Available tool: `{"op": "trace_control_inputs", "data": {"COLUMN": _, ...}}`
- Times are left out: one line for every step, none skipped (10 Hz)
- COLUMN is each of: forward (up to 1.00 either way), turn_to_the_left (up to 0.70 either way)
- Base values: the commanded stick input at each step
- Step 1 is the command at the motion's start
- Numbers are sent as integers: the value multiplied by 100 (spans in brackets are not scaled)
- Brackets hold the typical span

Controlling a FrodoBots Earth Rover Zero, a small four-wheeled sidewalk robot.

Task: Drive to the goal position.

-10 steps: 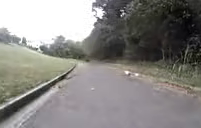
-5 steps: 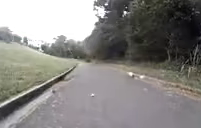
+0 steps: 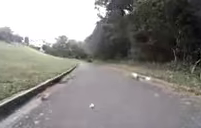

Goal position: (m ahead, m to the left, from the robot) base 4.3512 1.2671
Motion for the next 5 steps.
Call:
{"op": "trace_control_inputs", "data": {"forward": 100, "turn_to_the_left": 0}}
{"op": "trace_control_inputs", "data": {"forward": 100, "turn_to_the_left": 0}}
{"op": "trace_control_inputs", "data": {"forward": 100, "turn_to_the_left": 0}}
{"op": "trace_control_inputs", "data": {"forward": 100, "turn_to_the_left": 0}}
{"op": "trace_control_inputs", "data": {"forward": 100, "turn_to_the_left": 0}}
